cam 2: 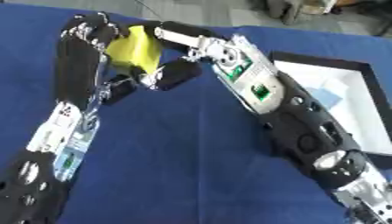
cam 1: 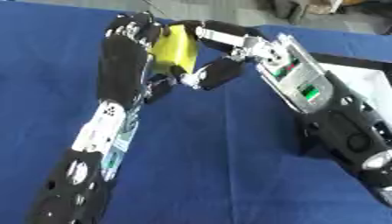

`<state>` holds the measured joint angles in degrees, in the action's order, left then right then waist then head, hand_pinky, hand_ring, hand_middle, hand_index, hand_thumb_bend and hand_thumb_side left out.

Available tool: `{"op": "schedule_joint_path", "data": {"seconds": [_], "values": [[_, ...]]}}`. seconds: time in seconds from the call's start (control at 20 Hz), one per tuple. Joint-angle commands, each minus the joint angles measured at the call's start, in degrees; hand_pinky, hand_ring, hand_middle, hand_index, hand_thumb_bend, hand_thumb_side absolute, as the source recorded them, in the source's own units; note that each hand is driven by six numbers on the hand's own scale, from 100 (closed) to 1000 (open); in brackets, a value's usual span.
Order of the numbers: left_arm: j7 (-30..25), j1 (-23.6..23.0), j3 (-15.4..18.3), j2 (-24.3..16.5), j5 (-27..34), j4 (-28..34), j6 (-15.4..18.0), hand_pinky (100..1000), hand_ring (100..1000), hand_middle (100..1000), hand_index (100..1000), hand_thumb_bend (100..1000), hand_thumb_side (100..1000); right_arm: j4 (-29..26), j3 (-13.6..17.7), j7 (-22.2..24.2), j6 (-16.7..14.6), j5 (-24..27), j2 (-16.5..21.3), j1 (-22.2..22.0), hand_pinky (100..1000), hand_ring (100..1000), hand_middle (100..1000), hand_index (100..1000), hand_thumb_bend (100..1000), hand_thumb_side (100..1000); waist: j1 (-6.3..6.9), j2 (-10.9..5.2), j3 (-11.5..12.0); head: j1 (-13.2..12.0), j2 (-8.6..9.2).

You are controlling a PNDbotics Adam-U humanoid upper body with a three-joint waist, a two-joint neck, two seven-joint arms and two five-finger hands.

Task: Pick up the objects with one hand, pass them to the other hand, and then place them into the box on the other side of the table.

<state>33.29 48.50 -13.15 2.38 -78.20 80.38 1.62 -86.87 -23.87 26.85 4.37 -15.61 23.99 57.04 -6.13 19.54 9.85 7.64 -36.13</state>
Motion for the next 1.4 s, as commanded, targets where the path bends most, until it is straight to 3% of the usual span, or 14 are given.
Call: {"op": "schedule_joint_path", "data": {"seconds": [0.05,1.4], "values": [[-0.68,2.47,-2.83,3.52,-0.59,3.26,0.36,601,406,138,144,662,100,-0.25,-1.05,-0.16,0.09,-0.16,-0.38,0.96,1000,1000,1000,1000,100,333,0.13,-0.99,-0.10,0.02,0.46],[-3.59,2.67,-3.81,4.91,-2.26,4.32,-1.07,596,397,133,140,668,100,-0.61,-1.12,-0.66,0.04,0.23,-0.15,1.09,1000,1000,1000,1000,100,333,0.02,-0.81,-0.04,0.53,0.66]]}}
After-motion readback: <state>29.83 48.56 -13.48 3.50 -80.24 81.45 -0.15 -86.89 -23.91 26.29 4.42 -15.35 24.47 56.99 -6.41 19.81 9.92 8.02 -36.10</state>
